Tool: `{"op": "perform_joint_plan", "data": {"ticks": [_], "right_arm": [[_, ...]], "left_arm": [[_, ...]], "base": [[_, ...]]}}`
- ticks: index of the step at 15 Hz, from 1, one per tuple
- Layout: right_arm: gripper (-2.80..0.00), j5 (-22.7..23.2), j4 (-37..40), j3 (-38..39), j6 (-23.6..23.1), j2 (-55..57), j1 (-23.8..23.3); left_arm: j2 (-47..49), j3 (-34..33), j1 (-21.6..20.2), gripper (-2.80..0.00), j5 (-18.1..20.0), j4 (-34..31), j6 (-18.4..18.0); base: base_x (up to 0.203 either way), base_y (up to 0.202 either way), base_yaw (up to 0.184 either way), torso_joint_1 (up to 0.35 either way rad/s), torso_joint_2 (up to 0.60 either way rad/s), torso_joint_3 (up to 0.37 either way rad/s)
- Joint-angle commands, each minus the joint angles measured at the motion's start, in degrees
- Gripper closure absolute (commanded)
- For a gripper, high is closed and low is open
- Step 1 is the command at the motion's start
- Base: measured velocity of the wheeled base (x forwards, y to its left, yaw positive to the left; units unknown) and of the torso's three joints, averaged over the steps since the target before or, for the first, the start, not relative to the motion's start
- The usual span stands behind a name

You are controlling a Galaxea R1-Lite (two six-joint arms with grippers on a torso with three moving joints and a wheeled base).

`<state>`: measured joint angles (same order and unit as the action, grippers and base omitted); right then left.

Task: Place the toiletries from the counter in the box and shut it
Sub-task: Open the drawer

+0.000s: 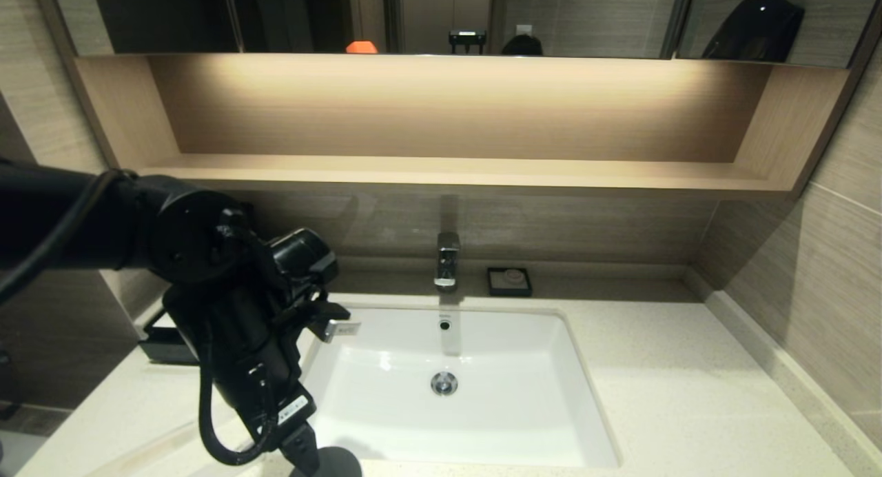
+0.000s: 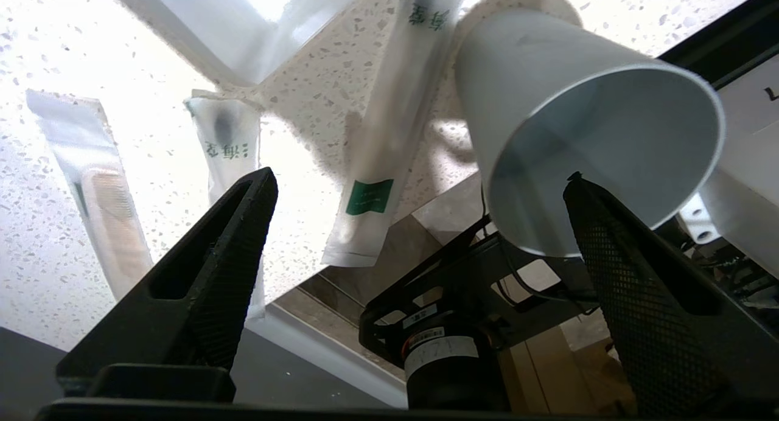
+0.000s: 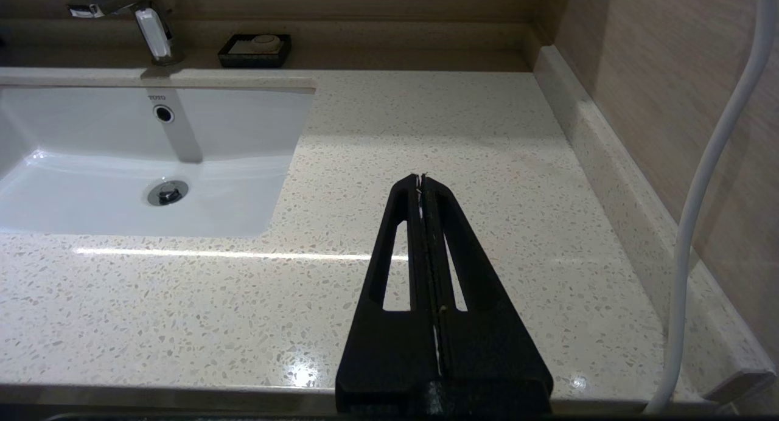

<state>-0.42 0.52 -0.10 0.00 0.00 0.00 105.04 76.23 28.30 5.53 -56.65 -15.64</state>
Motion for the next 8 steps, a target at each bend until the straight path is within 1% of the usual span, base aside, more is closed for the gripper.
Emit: {"op": "perform_joint_plan", "data": {"ticks": [1, 2, 5, 6, 8], "right_arm": [[0.00, 0.0, 0.0, 0.0, 0.0, 0.0, 0.0], [0.00, 0.0, 0.0, 0.0, 0.0, 0.0, 0.0], [0.00, 0.0, 0.0, 0.0, 0.0, -0.1, 0.0], [0.00, 0.0, 0.0, 0.0, 0.0, 0.0, 0.0], [0.00, 0.1, 0.0, 0.0, 0.0, 0.0, 0.0]], "left_arm": [[1.0, 0.9, 1.7, -2.80, 0.2, -0.6, 0.5], [1.1, 1.3, 2.9, -2.80, 0.3, -1.1, 2.1], [2.0, 2.7, 5.0, -2.80, 0.2, -1.6, 10.6], [2.5, 3.2, 5.3, -2.80, 0.1, -2.1, 12.4], [3.3, 4.5, 5.3, -2.80, -0.1, -4.0, 12.6]], "base": [[0.000, 0.000, 0.000, 0.000, 0.00, 0.000], [0.000, 0.000, 0.000, 0.000, 0.00, 0.000], [0.000, 0.000, 0.000, 0.000, 0.00, 0.000], [0.000, 0.000, 0.000, 0.000, 0.00, 0.000], [0.000, 0.000, 0.000, 0.000, 0.00, 0.000]]}}
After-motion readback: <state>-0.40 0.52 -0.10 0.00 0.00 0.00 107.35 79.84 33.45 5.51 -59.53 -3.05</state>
